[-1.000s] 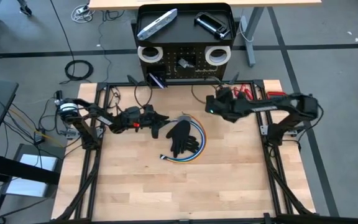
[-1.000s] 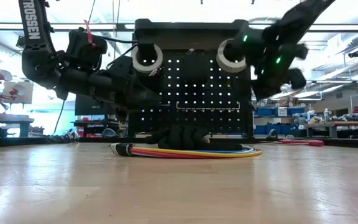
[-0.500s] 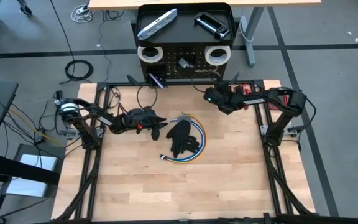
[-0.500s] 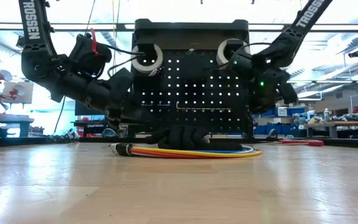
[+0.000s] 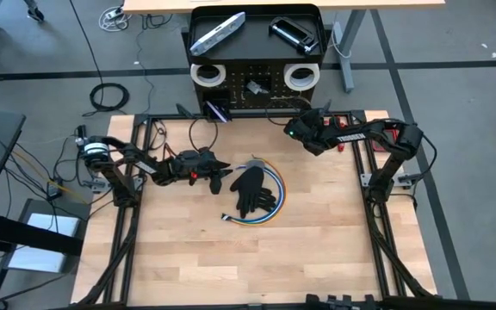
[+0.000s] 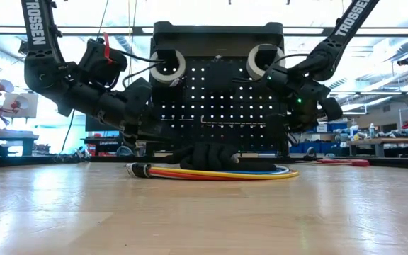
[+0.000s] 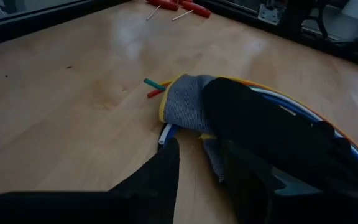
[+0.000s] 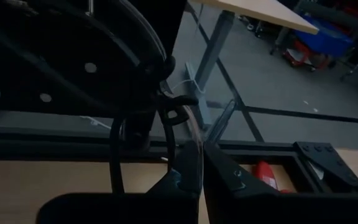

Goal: Hang tools onto peg board
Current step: Hang the safety goggle on the peg board

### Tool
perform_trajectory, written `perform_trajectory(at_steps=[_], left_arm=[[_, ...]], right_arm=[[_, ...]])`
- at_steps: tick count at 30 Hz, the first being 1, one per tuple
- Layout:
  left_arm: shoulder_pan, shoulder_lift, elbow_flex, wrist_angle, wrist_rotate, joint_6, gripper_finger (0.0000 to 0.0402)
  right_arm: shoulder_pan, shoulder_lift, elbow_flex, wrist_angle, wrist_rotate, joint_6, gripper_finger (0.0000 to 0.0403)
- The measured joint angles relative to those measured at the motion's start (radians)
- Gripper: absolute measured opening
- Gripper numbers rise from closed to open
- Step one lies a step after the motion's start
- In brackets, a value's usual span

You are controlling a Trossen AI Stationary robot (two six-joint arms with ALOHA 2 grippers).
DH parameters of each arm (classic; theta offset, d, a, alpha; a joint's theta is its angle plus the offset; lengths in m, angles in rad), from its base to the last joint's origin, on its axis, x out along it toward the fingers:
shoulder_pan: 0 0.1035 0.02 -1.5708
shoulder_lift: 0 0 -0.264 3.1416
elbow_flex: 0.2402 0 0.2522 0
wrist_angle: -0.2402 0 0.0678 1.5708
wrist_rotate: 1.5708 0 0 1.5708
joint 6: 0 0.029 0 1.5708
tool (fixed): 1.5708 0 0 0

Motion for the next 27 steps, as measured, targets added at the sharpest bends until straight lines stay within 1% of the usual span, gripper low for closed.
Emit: perform_trajectory(at_steps=[5, 11, 14, 17, 21, 27], left_arm=[[0.0, 0.0, 0.0, 0.0, 0.0, 0.0, 0.0127], [0.0, 0.0, 0.0, -0.004, 0.0, -0.001, 0.0127], [0.0, 0.0, 0.001, -0.012, 0.0, -0.001, 0.0127], [0.0, 0.0, 0.001, -0.016, 0.0, -0.001, 0.0127], [0.0, 0.0, 0.001, -0.013, 0.0, -0.001, 0.0127], [0.0, 0.0, 0.001, -0.023, 0.0, 0.019, 0.0127]], right_arm=[[-0.002, 0.0, 0.0, -0.006, -0.03, -0.006, 0.0022], [-0.038, 0.016, 0.002, -0.023, -0.144, -0.034, 0.0026], [-0.048, 0.031, 0.002, -0.019, -0.192, -0.036, 0.0036], [-0.046, 0.033, 0.002, -0.025, -0.203, -0.039, 0.006], [-0.044, 0.033, 0.001, -0.03, -0.207, -0.041, 0.0104], [-0.044, 0.033, 0.001, -0.049, -0.262, -0.04, 0.0167]])
